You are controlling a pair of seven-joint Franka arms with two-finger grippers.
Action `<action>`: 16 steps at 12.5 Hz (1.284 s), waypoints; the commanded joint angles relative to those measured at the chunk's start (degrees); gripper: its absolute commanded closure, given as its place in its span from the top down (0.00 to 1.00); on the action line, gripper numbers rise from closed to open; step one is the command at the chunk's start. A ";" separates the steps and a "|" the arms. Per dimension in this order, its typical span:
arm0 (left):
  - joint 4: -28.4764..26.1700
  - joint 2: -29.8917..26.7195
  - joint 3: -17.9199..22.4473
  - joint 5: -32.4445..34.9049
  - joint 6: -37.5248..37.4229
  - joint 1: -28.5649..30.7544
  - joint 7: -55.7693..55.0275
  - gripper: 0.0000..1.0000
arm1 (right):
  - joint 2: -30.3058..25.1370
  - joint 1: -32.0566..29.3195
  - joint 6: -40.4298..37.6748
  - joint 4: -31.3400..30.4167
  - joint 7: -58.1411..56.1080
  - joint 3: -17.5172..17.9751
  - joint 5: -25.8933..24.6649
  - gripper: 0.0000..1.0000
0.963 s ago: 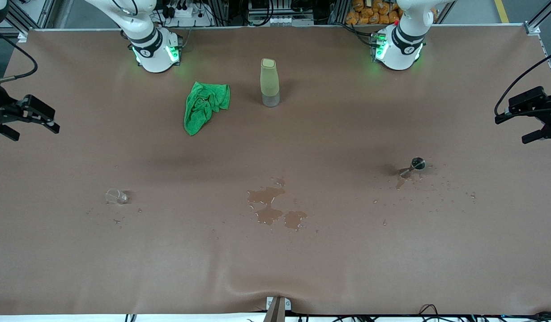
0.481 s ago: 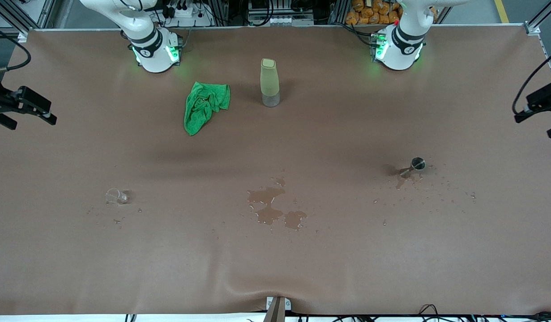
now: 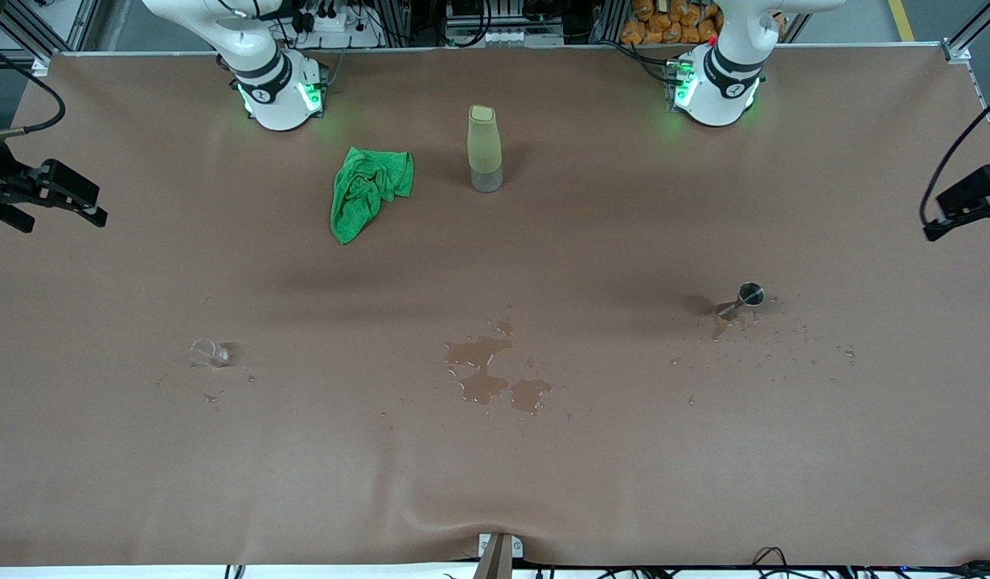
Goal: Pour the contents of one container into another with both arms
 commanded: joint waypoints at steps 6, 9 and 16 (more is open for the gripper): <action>3.23 1.33 -10.78 5.80 0.50 0.80 -12.55 1.00 | 1.76 -0.45 0.33 1.59 1.40 -0.55 -1.38 1.00; 4.37 0.72 -11.06 5.88 -1.86 0.36 -12.37 1.00 | 1.85 -0.89 1.30 1.68 1.40 -0.55 -1.30 1.00; 6.83 1.07 -15.63 5.88 -5.30 4.23 -15.71 1.00 | 1.85 -0.80 1.74 1.68 1.40 -0.55 -1.30 1.00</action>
